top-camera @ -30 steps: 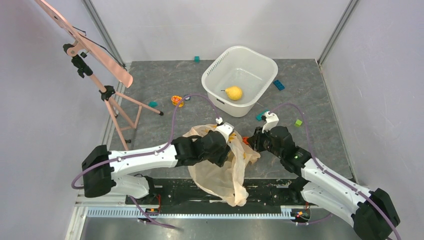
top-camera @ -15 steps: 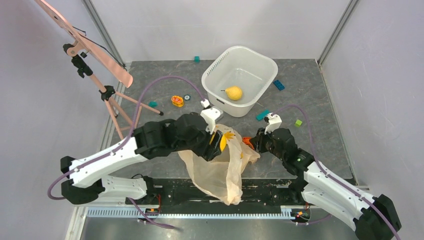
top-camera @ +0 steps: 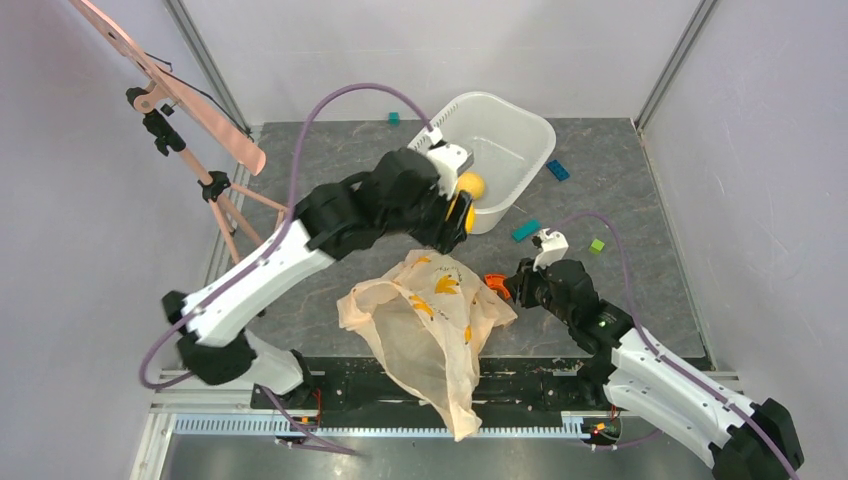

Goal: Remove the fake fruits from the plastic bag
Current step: Take out the fake fruit from the plastic bag, then place the fake fruit in the bin.

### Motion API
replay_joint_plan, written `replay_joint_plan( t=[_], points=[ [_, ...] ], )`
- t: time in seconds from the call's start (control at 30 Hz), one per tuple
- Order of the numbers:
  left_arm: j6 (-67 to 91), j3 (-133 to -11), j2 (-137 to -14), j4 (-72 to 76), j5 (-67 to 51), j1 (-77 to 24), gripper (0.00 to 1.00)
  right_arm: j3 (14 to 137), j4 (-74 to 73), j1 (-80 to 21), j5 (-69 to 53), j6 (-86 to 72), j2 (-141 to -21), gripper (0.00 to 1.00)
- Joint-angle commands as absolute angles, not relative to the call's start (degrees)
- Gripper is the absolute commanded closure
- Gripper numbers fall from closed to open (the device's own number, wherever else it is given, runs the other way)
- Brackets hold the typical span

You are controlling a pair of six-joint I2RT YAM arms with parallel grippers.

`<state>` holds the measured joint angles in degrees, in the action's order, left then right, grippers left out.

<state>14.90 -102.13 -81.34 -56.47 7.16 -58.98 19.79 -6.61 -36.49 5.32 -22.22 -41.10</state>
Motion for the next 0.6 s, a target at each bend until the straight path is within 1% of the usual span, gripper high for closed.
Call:
replay_joint_plan(
  t=[0.0, 0.33, 0.57],
  points=[
    [10.02, -106.09, -90.28, -50.33, 2.92, -51.41, 0.39, 19.86, -8.27, -36.33, 7.64, -21.36, -39.08, 0.71],
    [9.34, -121.71, -114.23, -45.69, 4.77, -41.39, 0.39, 19.09, -9.89, -36.38, 7.88, -22.75, -36.05, 0.70],
    [9.21, -129.74, -126.25, -43.17, 1.96, -37.42, 0.38, 18.90, -10.58, -36.33, 7.48, -23.37, -35.01, 0.70]
  ],
)
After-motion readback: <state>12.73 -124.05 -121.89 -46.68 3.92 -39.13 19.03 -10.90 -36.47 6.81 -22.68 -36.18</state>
